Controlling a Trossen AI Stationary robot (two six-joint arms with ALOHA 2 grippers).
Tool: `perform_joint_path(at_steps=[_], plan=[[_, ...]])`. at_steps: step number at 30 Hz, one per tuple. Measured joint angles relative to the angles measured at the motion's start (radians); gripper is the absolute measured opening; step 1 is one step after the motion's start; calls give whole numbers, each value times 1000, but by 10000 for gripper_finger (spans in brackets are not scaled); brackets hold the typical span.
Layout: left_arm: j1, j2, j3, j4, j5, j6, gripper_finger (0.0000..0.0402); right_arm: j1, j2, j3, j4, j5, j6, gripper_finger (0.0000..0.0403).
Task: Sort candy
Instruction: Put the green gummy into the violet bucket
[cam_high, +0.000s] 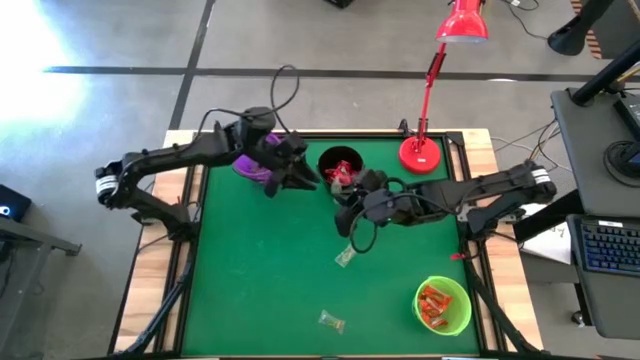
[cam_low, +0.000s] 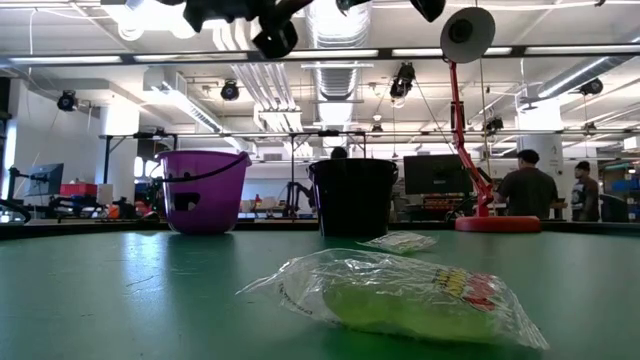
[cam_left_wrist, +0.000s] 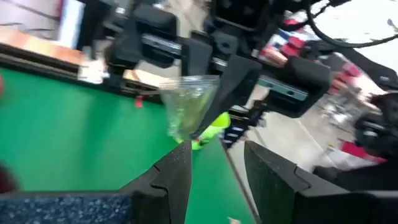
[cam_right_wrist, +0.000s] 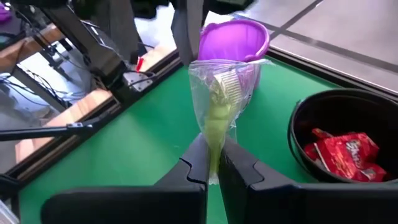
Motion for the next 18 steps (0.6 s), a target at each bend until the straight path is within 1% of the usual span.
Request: perform_joint_path(at_steps=[2,5,11,18], plan=[[-1,19,0,25,37,-2,130,-2,7,11,0,-5,-1,13],[-1,47,0,52,66,-17,130,-4,17,22,1,-5,-1,13],[-1,94,0,123,75,-45,130,-4,18,22,-2,-9,1,13],[-1,103,-1,187,84,-56,130,-20,20,22,0,-31,1,13]])
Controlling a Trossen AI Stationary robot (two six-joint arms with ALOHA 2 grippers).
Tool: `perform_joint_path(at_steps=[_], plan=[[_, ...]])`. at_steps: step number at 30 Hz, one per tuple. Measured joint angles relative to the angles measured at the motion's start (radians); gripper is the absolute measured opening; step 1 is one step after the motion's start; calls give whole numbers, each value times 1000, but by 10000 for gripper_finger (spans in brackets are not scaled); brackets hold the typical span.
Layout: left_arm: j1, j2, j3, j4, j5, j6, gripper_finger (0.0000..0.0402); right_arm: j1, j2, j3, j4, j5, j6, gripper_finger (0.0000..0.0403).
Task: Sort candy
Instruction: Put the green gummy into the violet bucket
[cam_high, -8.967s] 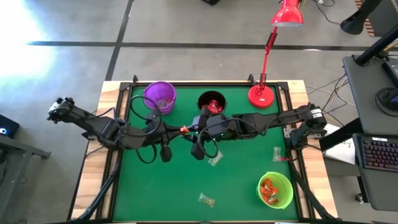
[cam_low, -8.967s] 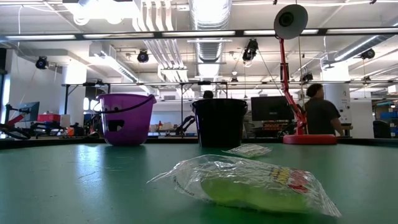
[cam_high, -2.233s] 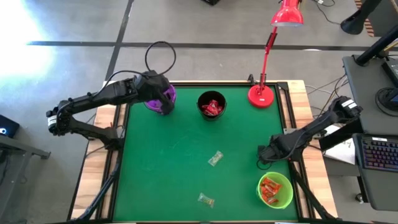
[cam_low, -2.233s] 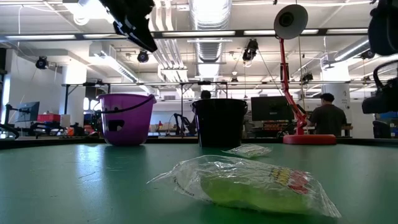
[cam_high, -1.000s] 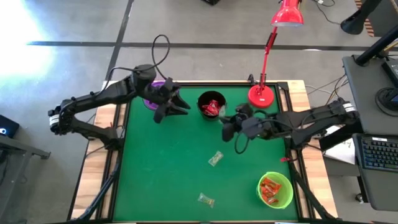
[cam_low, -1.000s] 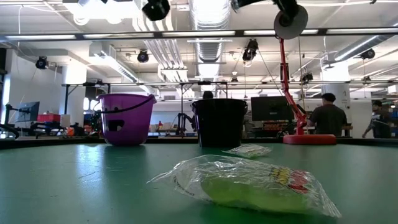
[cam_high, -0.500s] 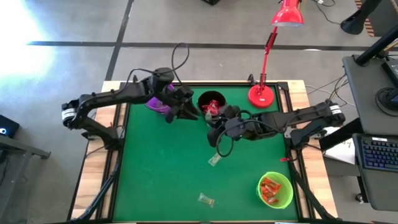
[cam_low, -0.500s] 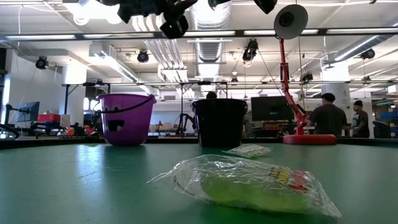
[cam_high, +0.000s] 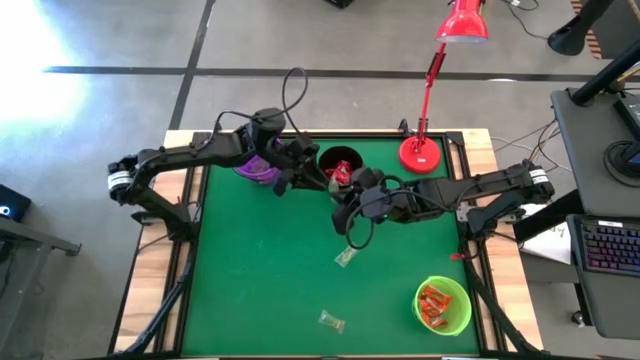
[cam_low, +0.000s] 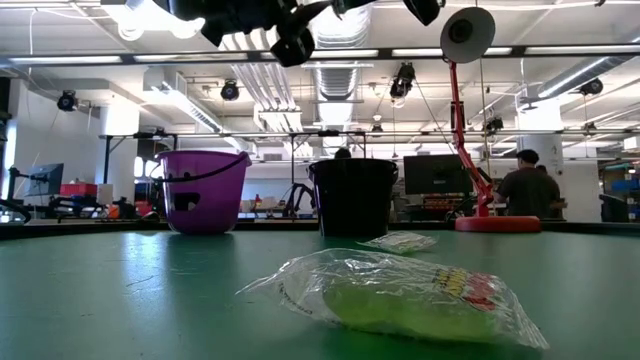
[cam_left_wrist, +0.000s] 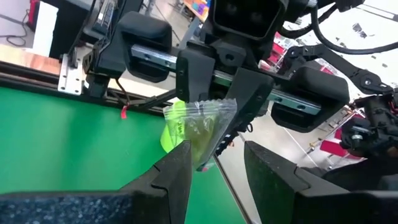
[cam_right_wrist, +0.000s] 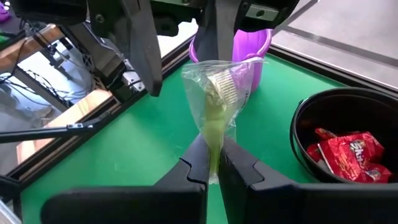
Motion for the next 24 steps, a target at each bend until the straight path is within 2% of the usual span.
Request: perform_joint_path(at_steps=[11,18,24], plan=[[1,17,0,20,-24,-20,130,-8,3,0,102,-52,-42,13],[3,34,0,29,-29,-26,129,-28,3,-1,86,-55,-52,13],[2,34,0,52,-29,-14,96,-30,17,-1,80,-50,-45,13]])
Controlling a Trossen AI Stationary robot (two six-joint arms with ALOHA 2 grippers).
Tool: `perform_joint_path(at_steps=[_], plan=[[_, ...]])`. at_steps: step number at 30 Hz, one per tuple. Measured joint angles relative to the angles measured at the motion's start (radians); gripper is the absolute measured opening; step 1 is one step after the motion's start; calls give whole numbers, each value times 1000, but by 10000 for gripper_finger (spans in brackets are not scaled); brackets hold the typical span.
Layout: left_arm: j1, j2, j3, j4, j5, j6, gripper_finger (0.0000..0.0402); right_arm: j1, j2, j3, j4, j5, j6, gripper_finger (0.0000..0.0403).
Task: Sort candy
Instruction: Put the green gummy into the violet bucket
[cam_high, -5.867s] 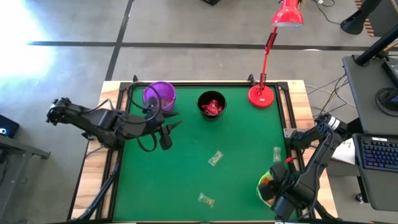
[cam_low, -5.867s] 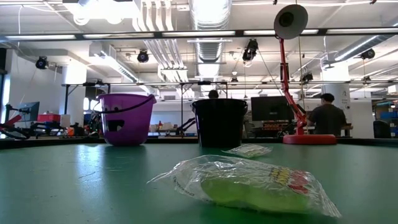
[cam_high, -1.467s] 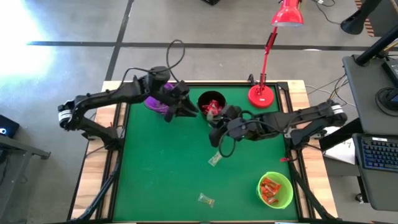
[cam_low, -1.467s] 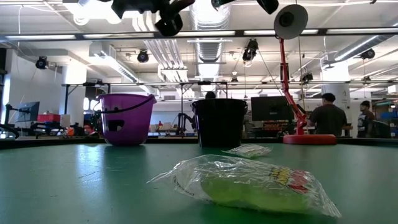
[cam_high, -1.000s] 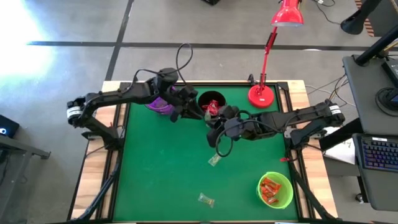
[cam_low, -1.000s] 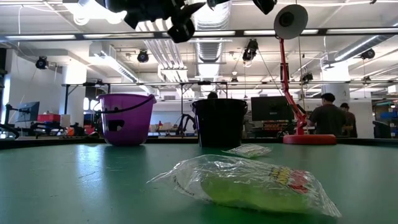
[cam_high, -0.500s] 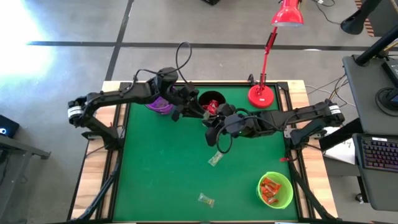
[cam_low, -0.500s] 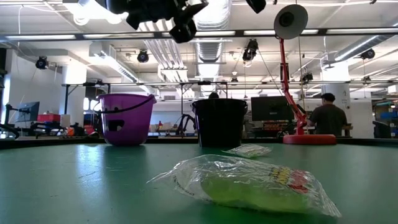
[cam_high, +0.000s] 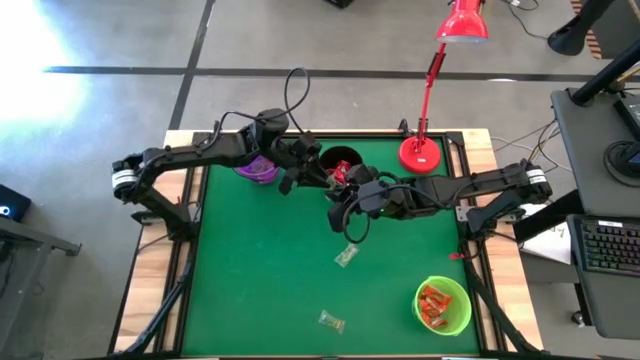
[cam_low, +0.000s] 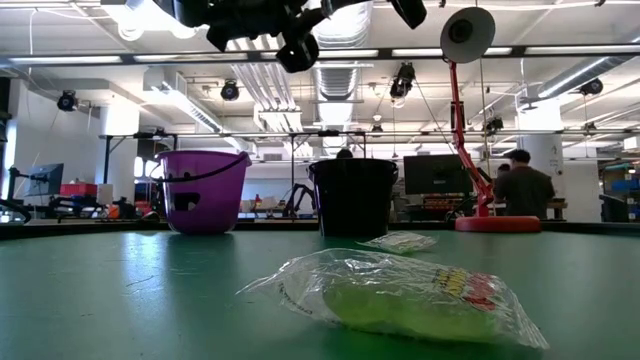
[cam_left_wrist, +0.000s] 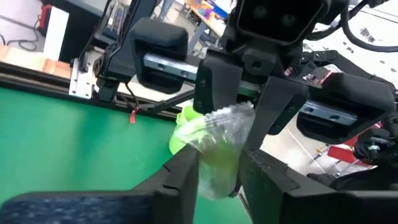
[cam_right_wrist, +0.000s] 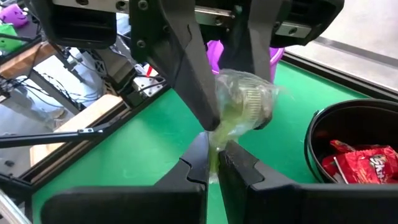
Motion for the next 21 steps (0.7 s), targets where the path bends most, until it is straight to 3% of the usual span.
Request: perform_joint_path(at_steps=[7,21], plan=[[0,4,0,7,11,0,9,-1,4,0,-3,10,-2,13],[13,5,0,3,28,1,3,-5,8,0,-4,30,-41,13]])
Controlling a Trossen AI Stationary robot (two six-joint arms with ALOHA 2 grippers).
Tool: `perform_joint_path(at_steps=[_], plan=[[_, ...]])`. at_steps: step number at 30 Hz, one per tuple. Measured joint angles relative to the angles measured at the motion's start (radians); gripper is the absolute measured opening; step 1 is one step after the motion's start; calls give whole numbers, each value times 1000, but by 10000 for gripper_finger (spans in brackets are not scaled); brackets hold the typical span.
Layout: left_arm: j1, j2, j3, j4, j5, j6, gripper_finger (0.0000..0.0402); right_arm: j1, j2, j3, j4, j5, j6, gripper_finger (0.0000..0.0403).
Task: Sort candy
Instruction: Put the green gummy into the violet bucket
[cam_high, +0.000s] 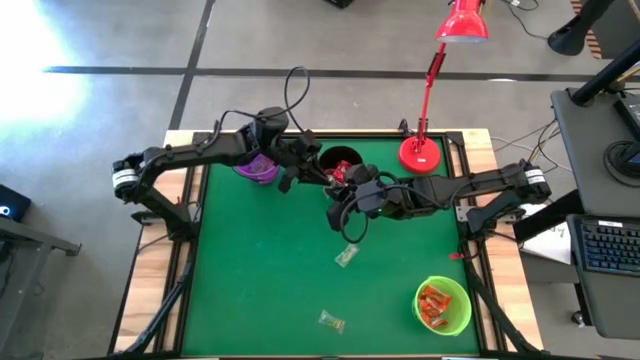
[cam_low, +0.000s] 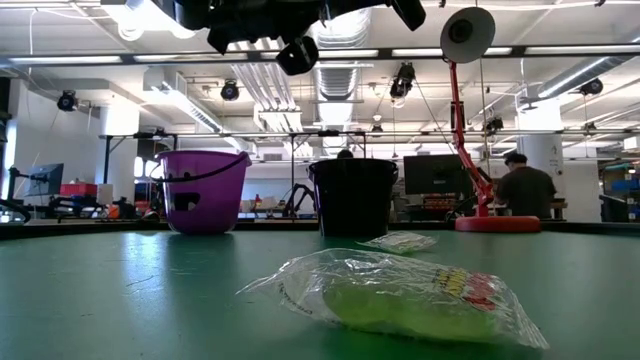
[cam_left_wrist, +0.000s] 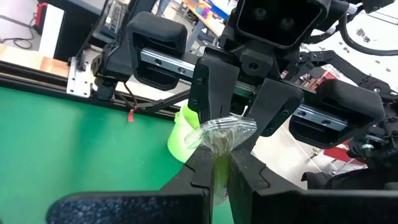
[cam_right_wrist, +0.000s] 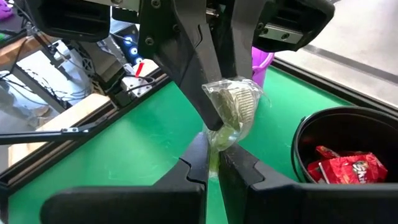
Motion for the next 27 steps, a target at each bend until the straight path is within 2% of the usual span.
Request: perform_joint_path(at_steps=[11,14,20,23,27], plan=[[22,0,0,0,-5,0,2,-38,0,0,9,2,-6,13],[23,0,0,1,-2,0,2,-38,5,0,25,7,-58,13],[23,0,1,0,0,7,2,-39,17,-1,48,50,-70,15],[23,0,1,-3,-2,4,2,-46,22,-1,48,38,-61,32],[22,1,1,-10,-2,-3,2,-52,31,0,53,3,-60,75]])
